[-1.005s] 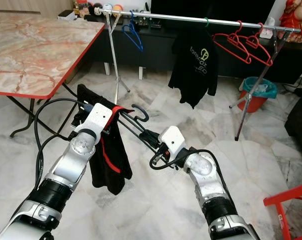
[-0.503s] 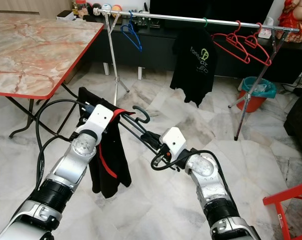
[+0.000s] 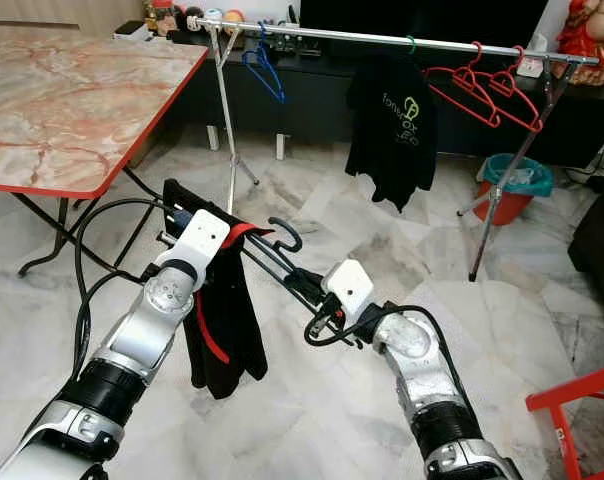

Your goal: Hang hanger

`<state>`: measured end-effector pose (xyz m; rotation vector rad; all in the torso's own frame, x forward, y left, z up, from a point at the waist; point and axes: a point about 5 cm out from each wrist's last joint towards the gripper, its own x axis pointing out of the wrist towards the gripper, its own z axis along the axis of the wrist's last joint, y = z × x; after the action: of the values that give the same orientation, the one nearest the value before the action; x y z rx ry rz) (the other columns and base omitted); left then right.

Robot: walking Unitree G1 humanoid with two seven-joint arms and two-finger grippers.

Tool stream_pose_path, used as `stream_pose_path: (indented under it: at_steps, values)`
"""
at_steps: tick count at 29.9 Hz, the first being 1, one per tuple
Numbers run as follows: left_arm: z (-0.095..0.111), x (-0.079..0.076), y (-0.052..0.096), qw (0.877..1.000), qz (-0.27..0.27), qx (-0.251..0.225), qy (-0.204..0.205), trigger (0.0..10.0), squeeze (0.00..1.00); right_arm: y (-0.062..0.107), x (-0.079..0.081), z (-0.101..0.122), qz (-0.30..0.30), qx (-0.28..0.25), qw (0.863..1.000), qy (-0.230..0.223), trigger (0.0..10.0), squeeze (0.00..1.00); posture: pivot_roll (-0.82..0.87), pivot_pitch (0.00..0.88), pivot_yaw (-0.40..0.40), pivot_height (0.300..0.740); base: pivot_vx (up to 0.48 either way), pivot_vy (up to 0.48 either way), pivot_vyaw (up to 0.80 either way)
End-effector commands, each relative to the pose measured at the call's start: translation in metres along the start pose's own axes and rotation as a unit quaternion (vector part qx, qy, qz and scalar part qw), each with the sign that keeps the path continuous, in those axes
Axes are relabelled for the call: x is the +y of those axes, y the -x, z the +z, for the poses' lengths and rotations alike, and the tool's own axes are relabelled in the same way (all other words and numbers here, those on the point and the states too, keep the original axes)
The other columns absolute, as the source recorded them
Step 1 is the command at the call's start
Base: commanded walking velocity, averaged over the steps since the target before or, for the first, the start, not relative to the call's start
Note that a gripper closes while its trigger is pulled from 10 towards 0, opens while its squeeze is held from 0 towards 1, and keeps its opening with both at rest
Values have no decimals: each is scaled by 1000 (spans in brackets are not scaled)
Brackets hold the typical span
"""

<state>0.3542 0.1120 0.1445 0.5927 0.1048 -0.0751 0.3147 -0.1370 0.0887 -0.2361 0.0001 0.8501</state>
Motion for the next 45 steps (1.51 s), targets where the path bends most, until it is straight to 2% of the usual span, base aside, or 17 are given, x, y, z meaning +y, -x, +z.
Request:
stream_pose_path:
  at_steps: [1, 5, 10, 15, 18, 21, 27, 32, 33, 34, 35, 36, 39, 41, 42, 45]
  values:
    - [5, 2, -2, 1000, 2, -12, -11, 0, 0, 1, -2, 3, 2, 0, 1000, 11, 0, 0, 57, 10, -46, 740, 0, 0, 0]
    - [7, 3, -2, 1000, 4, -15, -11, 0, 0, 2, 0, -2, 8, 15, 1000, 11, 0, 0, 56, 12, -47, 740, 0, 0, 0]
    - [9, 7, -3, 1000, 13, -19, -10, 0, 0, 8, 6, -14, 45, 55, 997, 23, 0, 0, 56, 12, -48, 740, 0, 0, 0]
    - [9, 12, -4, 999, 26, -20, -9, 0, 0, 19, 9, -30, 65, 112, 991, 39, 0, 0, 62, 9, -53, 740, 0, 0, 0]
    - [8, 13, -3, 999, 28, -19, -10, 0, 0, 22, 10, -34, 73, 127, 988, 38, 0, 0, 59, 7, -51, 740, 0, 0, 0]
    - [5, 16, -4, 999, 35, -14, -13, 0, 0, 30, 15, -43, 106, 159, 981, 37, 0, 0, 58, 2, -49, 740, 0, 0, 0]
    - [1, 20, -5, 999, 45, -7, -16, 0, 0, 43, 19, -52, 144, 191, 970, 33, 0, 0, 52, 0, -46, 740, 0, 0, 0]
    - [-3, 20, -5, 999, 48, 1, -14, 0, 0, 48, 20, -51, 155, 190, 969, 25, 0, 0, 53, 0, -47, 740, 0, 0, 0]
    - [-5, 20, -5, 999, 48, 5, -14, 863, 0, 49, 19, -50, 154, 189, 970, 23, 0, 0, 53, 0, -47, 740, 0, 0, 0]
    - [-11, 21, -4, 999, 48, 14, -18, 8980, 0, 50, 16, -46, 155, 177, 972, 14, 0, 0, 48, 0, -40, 740, 0, 0, 0]
    - [-13, 22, -4, 999, 48, 16, -20, 8980, 0, 51, 16, -44, 155, 173, 973, 9, 0, 0, 48, 0, -40, 740, 0, 0, 0]
    - [-15, 23, -4, 998, 48, 19, -21, 10000, 0, 52, 15, -43, 157, 170, 973, 3, 0, 0, 47, 0, -38, 740, 0, 0, 0]
    - [-29, 32, -2, 998, 58, 35, -11, 10000, 0, 57, 11, -37, 160, 161, 974, 2, 0, 0, 45, 0, -37, 740, 0, 0, 0]
    - [-37, 40, 0, 997, 68, 35, -16, 10000, 0, 57, 2, -28, 122, 126, 984, -12, 0, 0, 43, 19, -35, 740, 0, 0, 0]
    - [-42, 43, 3, 997, 70, 37, -3, 10000, 0, 56, -2, -22, 101, 98, 990, -29, 0, 0, 41, 24, -32, 740, 0, 0, 0]
    - [-49, 47, 7, 996, 76, 34, 17, 10000, 0, 55, -7, -14, 59, 58, 995, -61, 0, 0, 38, 34, -25, 740, 0, 0, 0]
